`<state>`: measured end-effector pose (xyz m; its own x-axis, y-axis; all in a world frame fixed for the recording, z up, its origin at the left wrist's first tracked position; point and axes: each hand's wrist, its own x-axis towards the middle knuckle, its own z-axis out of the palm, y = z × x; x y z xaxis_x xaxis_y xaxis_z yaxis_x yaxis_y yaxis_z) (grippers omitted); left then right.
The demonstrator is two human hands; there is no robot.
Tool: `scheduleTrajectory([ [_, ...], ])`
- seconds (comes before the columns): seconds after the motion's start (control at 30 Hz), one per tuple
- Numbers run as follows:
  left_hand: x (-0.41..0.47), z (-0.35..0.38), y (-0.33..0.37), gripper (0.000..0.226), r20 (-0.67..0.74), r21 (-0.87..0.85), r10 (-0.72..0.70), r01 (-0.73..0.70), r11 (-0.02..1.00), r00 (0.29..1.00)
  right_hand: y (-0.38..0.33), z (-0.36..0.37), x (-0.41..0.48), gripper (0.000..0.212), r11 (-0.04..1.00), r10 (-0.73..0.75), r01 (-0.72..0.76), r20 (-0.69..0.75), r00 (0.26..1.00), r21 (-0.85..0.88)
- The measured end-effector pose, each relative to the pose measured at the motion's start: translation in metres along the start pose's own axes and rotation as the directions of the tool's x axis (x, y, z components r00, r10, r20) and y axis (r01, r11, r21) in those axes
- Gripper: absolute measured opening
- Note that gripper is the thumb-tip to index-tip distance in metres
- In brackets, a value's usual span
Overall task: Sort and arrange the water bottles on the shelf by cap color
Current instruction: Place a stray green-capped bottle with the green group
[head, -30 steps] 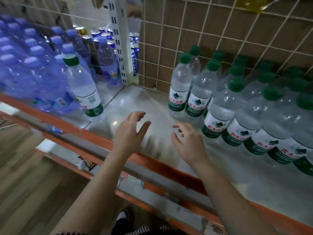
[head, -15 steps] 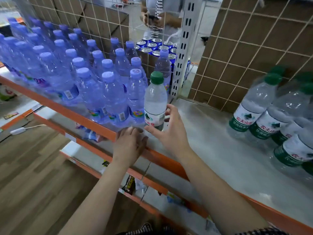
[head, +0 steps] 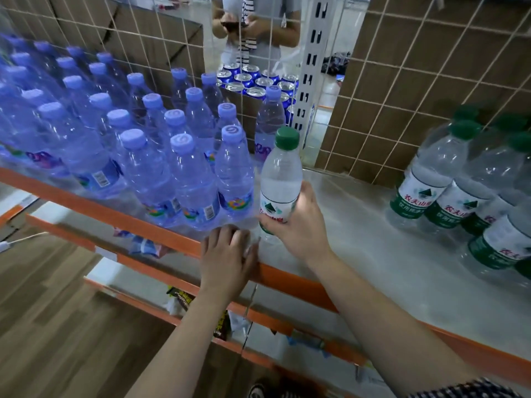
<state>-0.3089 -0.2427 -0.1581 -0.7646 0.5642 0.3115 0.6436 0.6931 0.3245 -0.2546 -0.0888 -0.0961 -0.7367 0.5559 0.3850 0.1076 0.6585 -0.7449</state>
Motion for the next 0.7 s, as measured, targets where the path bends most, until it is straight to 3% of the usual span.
scheduleTrajectory([
  [0.53,0.010,0.008,0.055,0.039,-0.016,-0.097,0.082,-0.083,0.992,0.997,0.061,-0.090,-0.012,0.073,0.981,0.163,-0.178,-0.164,0.973,-0.080],
  [0.7,0.011,0.017,0.101,0.027,0.010,-0.146,0.172,-0.169,0.975,0.985,0.085,-0.138,-0.027,0.077,0.977,0.201,-0.211,-0.205,0.958,-0.030],
])
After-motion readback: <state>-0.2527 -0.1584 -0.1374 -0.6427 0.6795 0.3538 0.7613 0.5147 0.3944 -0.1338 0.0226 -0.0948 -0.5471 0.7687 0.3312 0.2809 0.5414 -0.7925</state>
